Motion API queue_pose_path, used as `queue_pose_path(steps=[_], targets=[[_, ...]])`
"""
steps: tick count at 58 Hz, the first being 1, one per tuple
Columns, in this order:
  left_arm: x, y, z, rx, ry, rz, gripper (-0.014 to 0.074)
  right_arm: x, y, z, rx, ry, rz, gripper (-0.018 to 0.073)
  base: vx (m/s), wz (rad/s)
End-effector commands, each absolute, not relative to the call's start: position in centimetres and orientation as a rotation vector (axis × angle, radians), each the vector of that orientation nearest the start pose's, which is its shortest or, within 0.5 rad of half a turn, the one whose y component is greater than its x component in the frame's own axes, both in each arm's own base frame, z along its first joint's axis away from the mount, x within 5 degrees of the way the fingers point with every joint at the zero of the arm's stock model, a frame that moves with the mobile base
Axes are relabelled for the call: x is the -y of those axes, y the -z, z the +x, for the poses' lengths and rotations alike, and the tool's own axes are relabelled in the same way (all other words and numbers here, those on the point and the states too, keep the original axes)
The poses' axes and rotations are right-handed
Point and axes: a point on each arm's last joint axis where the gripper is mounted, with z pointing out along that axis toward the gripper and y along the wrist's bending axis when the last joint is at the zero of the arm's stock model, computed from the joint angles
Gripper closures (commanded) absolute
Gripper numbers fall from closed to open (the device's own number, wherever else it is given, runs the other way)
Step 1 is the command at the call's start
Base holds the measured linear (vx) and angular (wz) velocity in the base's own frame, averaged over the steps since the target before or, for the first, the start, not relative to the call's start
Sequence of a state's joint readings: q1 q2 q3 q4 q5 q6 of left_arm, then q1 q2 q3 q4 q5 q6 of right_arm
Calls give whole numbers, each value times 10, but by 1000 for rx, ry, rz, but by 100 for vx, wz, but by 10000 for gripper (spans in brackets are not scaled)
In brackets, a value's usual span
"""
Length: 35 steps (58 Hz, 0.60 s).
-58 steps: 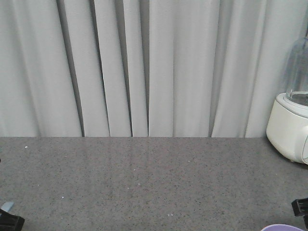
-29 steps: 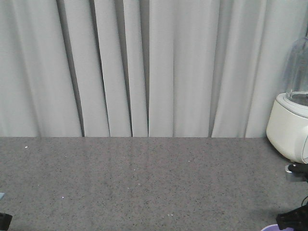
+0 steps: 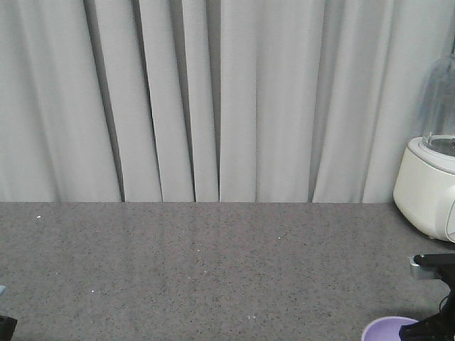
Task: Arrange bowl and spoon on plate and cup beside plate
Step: 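Lift the spoon with the left gripper and the bowl with the right gripper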
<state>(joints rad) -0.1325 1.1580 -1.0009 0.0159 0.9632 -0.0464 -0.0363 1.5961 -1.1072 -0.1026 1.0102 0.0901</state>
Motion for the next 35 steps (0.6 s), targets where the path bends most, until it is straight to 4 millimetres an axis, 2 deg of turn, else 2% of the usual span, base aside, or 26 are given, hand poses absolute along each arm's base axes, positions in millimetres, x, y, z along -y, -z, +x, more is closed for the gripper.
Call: queue_pose_path(steps=[1,9,17,25,35], targets=[[28,-338,218,-2511,48,123,599,22,-257,300,-2891,144,107,447,0,0],[27,-339,218,-2504,30,129,599,21,-264,299,-2858,144,102,576,0,0],[25,-349,214,-2461,2,137,599,20,-282,293,-2771,138,90,573,0,0],[24,-377,211,-2348,8,130,599,15,-318,282,-2623,64,108,571,0,0],[24,-416,205,-2198,24,118,599,7,-382,264,-2381,-38,64,570,0,0]])
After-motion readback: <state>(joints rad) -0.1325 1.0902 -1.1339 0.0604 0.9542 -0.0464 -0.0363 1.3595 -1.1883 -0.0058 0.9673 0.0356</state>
